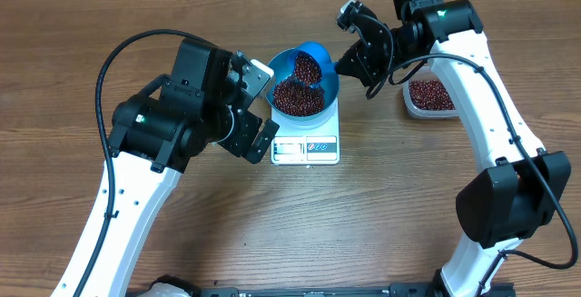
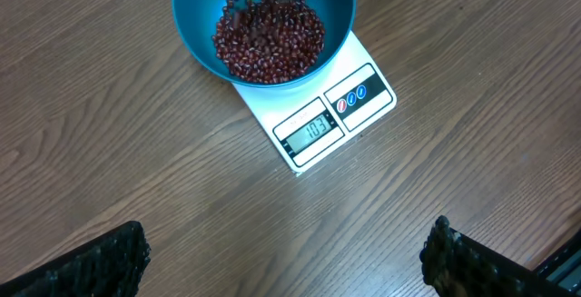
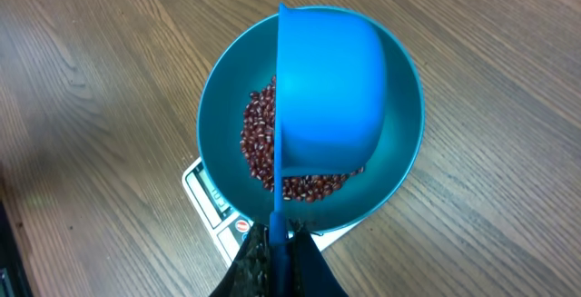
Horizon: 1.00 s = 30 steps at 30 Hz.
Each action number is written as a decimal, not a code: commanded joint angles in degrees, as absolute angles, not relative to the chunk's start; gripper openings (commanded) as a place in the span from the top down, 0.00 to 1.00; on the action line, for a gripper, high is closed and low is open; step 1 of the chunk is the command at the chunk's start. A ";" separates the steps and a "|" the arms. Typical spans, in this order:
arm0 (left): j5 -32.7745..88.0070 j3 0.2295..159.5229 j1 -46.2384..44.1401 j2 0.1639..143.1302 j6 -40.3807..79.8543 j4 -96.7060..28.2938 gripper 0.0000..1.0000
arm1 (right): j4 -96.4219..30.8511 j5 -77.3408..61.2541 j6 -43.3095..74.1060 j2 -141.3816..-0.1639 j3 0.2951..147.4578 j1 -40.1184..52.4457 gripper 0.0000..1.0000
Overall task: Scoop item into bowl and weigh 150g on scale
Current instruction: 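Tilt the scoop to pour beans into the teal bowl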
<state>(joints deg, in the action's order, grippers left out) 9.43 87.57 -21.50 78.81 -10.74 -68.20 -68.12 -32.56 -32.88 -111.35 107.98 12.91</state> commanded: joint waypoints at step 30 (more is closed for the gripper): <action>9.89 87.90 -21.39 79.07 -11.60 -68.36 0.00 | -67.02 -32.23 -29.69 -109.12 109.75 13.08 0.96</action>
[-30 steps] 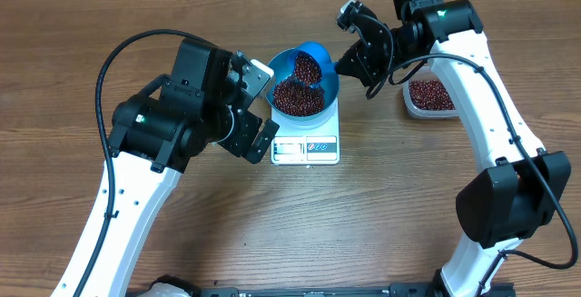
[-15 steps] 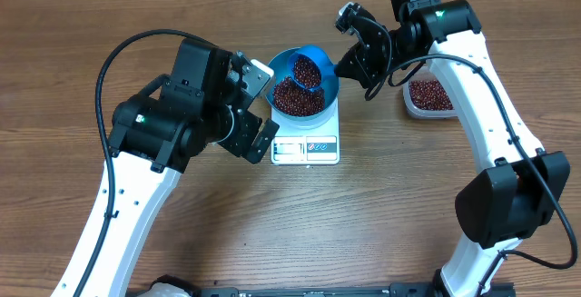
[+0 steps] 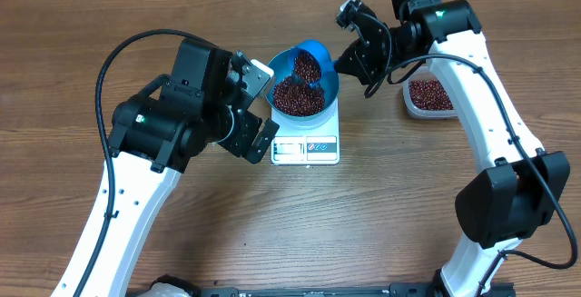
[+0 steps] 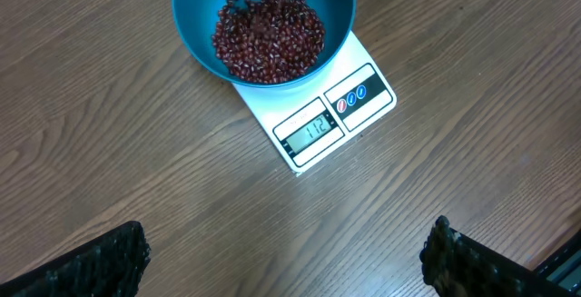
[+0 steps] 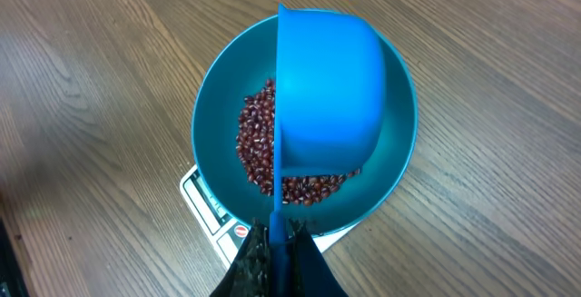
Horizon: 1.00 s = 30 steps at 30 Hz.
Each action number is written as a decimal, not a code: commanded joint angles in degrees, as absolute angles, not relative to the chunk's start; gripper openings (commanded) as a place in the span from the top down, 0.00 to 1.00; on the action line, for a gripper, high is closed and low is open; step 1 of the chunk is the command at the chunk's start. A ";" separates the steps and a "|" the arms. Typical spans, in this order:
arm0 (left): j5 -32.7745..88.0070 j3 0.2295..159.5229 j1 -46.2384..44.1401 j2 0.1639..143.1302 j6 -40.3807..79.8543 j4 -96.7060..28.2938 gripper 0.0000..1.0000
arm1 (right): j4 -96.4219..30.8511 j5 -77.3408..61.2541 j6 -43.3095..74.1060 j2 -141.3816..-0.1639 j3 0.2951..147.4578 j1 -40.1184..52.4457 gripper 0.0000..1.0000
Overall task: Scoop item into bowl and weigh 150g on scale
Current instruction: 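Tilt the scoop to pour beans into the teal bowl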
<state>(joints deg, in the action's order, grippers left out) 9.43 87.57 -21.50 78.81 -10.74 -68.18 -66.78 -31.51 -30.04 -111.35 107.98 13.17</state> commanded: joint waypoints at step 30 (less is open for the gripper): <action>9.91 87.90 -21.39 79.07 -11.60 -68.36 0.00 | -66.11 -32.23 -28.25 -109.12 109.75 12.78 0.96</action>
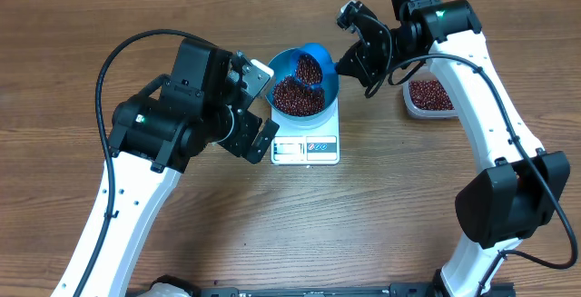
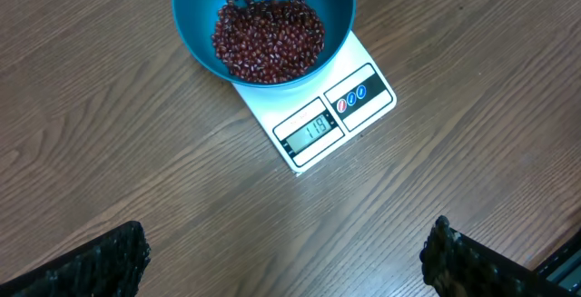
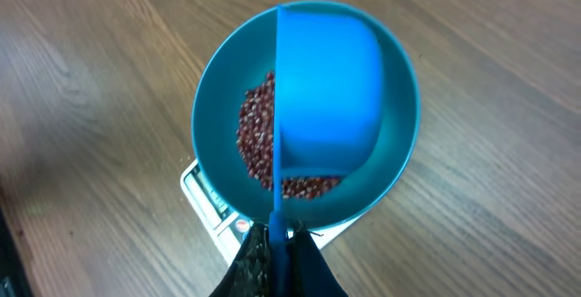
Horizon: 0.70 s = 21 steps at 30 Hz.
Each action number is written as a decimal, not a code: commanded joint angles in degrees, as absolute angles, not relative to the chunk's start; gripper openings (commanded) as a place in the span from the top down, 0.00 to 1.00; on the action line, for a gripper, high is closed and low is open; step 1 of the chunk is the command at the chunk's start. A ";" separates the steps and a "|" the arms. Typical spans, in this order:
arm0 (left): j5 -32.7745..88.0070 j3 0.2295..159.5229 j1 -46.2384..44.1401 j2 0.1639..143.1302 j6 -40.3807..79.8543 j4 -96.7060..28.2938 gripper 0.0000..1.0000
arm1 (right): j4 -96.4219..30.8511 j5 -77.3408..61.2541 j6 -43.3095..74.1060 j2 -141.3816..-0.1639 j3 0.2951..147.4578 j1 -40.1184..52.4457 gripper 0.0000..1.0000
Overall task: Scoop item into bowl and weigh 150g on scale
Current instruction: 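Tilt the scoop to pour beans into the teal bowl, then hold the scoop tilted over the bowl, trickling beans slowly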
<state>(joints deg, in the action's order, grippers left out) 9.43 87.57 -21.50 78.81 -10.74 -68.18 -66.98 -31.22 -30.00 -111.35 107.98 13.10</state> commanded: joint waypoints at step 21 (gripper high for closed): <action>9.89 87.90 -21.39 79.07 -11.62 -68.38 0.00 | -66.06 -30.55 -27.68 -109.12 109.75 12.82 0.96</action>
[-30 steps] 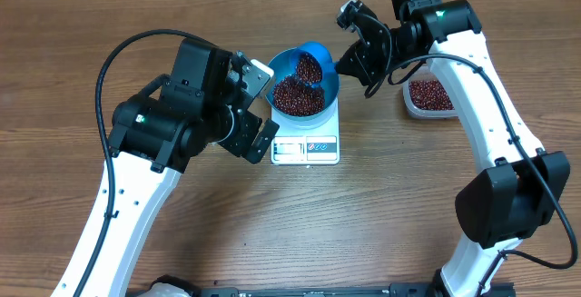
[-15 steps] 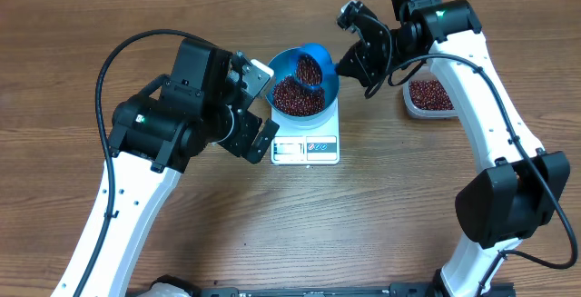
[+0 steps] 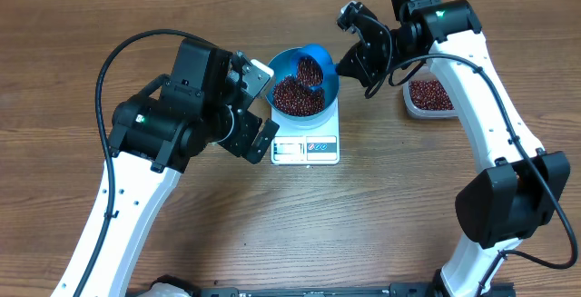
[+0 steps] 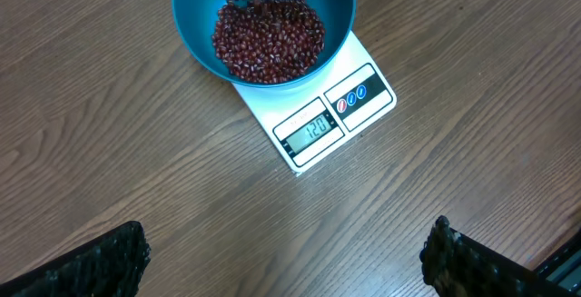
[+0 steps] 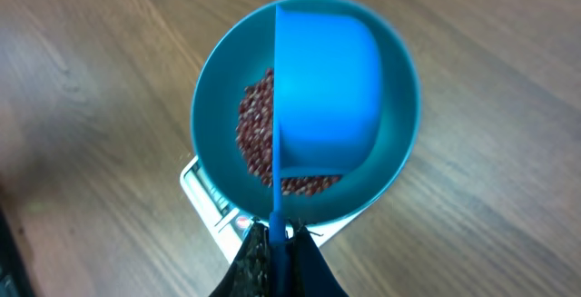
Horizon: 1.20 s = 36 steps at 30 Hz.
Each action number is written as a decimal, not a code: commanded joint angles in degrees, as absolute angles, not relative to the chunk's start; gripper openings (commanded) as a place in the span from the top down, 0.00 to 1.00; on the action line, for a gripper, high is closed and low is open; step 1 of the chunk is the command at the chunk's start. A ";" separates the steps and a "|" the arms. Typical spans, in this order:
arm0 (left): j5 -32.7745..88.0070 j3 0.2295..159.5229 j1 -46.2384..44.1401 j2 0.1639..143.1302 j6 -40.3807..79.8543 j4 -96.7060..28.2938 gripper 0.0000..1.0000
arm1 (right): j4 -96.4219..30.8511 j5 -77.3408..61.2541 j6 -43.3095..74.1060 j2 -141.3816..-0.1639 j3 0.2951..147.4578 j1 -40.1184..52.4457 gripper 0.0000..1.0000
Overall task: Scoop item into bowl and weigh 150g on scale
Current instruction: 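Hold the scoop tilted over the bowl, trickling beans slowly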
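A blue bowl (image 3: 283,65) of red beans (image 4: 268,38) stands on the white scale (image 3: 306,149), whose display (image 4: 313,130) reads 120. My right gripper (image 5: 280,238) is shut on the handle of a blue scoop (image 5: 327,79) tipped over the bowl, its mouth turned to the left. Beans still show in the scoop (image 3: 309,66). My left gripper (image 4: 289,252) hangs open over bare table in front of the scale, nothing between its fingers (image 4: 109,259).
A clear container of red beans (image 3: 429,95) sits on the table to the right of the scale, beside my right arm. My left arm (image 3: 182,115) stands close to the scale's left side.
The scale's display has gone from 119 to 120. The scoop stays tipped over the bowl in my right gripper. The left arm has not moved.
My right gripper held the scoop tipped over the bowl throughout. The display read 103, then 112, then 119, and reads 120 now. The heap of beans in the bowl grew while my left gripper stayed open in front of the scale.
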<state>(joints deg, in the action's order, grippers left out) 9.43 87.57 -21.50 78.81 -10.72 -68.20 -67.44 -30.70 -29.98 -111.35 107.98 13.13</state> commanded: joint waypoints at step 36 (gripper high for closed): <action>9.91 87.90 -21.39 79.07 -11.60 -68.38 0.01 | -66.50 -30.17 -27.33 -109.12 109.75 13.39 0.96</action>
<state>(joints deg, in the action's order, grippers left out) 9.43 87.57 -21.50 78.81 -10.72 -68.20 -67.07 -29.43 -29.80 -111.35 108.01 13.23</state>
